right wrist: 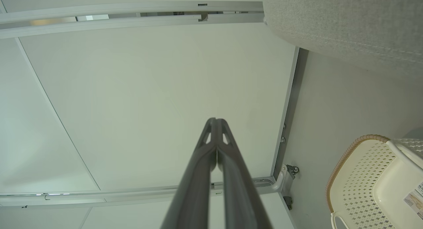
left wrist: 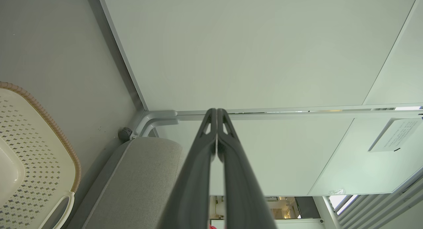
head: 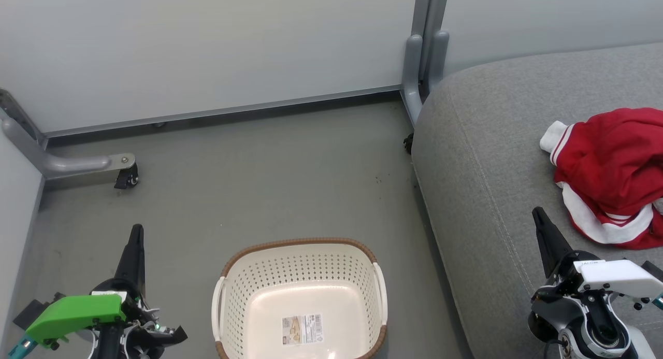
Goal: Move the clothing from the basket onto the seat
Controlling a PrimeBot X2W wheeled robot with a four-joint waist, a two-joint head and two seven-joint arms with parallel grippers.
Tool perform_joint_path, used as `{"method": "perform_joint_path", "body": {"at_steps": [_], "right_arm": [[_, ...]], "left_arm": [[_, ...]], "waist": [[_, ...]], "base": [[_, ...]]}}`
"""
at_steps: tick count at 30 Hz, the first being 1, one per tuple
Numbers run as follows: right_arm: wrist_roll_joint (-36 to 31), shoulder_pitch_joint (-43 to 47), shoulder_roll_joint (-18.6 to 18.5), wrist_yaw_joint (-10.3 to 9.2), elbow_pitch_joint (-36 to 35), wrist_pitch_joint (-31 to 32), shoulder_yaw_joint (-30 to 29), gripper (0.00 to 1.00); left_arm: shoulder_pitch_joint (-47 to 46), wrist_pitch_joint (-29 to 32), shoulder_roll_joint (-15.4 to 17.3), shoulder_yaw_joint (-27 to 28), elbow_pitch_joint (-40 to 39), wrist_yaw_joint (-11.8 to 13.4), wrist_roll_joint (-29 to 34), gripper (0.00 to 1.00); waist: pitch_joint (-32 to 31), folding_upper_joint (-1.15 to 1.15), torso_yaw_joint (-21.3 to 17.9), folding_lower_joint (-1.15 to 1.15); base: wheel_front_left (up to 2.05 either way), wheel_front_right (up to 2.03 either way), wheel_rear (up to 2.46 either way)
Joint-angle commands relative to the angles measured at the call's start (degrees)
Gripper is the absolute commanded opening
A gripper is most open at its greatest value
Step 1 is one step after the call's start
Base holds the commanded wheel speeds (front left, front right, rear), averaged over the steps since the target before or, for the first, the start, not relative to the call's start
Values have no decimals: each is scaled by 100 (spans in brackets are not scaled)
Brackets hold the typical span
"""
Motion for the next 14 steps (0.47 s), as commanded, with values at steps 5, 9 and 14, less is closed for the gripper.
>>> {"method": "perform_joint_path", "body": {"at_steps": [5, 9, 14], "right_arm": [[-34, -41, -6, 2, 12, 15, -9, 0], [-34, -41, -6, 2, 12, 16, -11, 0], [-31, -41, -6, 2, 12, 17, -12, 0]], "left_arm": [[-80, 18, 5, 20, 12, -20, 25, 0], [-80, 19, 4, 20, 12, -20, 26, 0], [-80, 20, 4, 21, 12, -20, 27, 0]], "waist": [[0, 0, 0, 0], [0, 0, 0, 0], [0, 0, 0, 0]], "base": [[0, 0, 0], [0, 0, 0], [0, 0, 0]]}}
